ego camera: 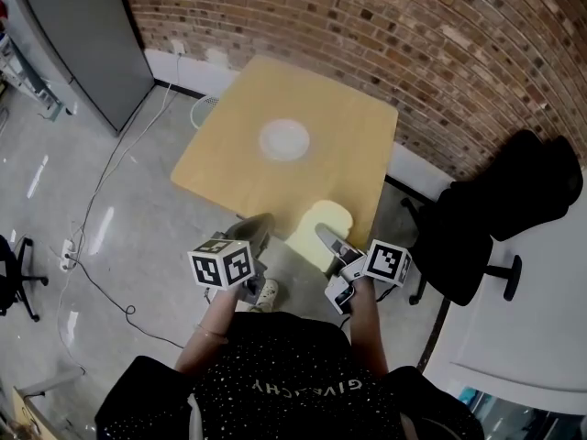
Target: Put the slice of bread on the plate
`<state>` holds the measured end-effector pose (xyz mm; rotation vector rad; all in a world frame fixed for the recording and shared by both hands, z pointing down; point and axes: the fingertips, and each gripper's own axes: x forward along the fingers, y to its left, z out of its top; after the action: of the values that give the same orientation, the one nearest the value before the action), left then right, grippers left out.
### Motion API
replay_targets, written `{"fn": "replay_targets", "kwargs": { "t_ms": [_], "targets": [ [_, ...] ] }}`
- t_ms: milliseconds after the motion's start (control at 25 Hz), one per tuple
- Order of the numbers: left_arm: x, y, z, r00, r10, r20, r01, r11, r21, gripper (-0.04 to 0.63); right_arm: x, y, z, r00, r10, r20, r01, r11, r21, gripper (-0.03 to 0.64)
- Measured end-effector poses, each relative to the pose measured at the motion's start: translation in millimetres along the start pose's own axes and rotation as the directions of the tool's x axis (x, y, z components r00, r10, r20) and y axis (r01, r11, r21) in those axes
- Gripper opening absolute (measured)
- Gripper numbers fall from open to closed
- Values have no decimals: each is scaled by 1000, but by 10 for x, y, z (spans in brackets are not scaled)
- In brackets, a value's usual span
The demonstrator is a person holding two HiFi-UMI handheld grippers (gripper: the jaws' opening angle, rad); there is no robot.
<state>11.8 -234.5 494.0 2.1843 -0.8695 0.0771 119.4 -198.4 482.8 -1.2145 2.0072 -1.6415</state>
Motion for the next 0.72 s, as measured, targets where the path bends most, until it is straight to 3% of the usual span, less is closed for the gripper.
{"fn": "replay_targets", "kwargs": {
  "t_ms": [160, 360, 720],
  "targets": [
    [110, 82, 118, 1000, -11, 1, 11, 1000, 0, 11, 38, -100, 147, 997, -77, 4, 77, 995, -60, 95],
    [221, 123, 88, 1000, -17, -13, 17, 1000, -13, 11, 120, -58, 154, 1000, -9, 22, 9, 1000, 21, 95],
    [554, 198, 125, 1000, 20, -21, -22, 998, -52, 11, 250, -239, 493, 1000, -11, -29, 12, 999, 32, 95]
  ]
}}
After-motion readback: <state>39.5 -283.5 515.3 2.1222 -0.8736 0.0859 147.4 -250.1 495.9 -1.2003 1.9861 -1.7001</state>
